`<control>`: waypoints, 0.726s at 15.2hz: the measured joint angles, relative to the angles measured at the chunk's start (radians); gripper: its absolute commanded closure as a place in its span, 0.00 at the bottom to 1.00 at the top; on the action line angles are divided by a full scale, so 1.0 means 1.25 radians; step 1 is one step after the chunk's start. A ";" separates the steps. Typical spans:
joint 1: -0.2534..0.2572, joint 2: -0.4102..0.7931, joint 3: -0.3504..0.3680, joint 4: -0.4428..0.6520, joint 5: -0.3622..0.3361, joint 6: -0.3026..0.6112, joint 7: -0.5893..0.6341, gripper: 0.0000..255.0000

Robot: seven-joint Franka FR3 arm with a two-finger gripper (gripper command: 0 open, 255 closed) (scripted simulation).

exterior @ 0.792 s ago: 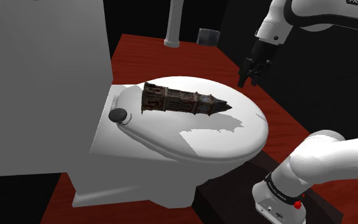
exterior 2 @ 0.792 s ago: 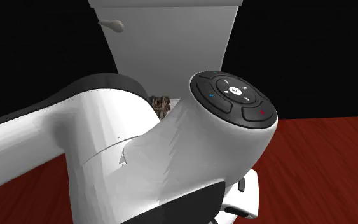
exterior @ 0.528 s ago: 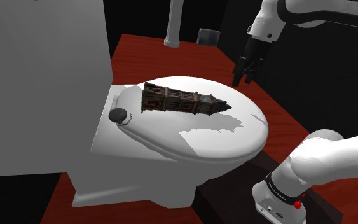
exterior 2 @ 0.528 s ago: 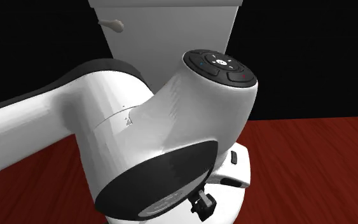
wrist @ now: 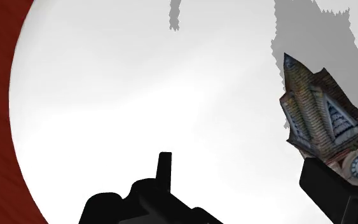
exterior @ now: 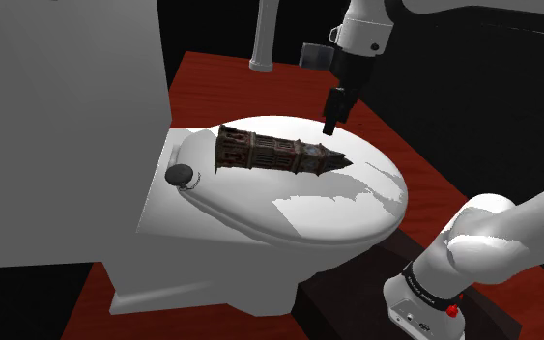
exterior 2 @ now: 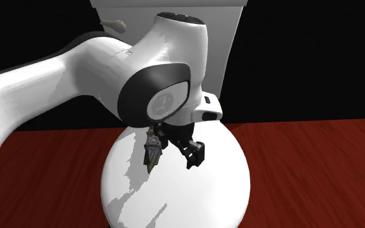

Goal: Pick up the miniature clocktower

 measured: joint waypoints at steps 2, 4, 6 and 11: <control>0.020 0.034 0.027 0.027 -0.008 0.005 -0.016 0.00; 0.042 0.064 0.060 0.064 -0.015 -0.004 -0.024 0.00; 0.061 0.103 0.092 0.101 -0.026 -0.006 -0.033 0.00; 0.098 0.158 0.149 0.139 -0.048 0.004 -0.050 0.00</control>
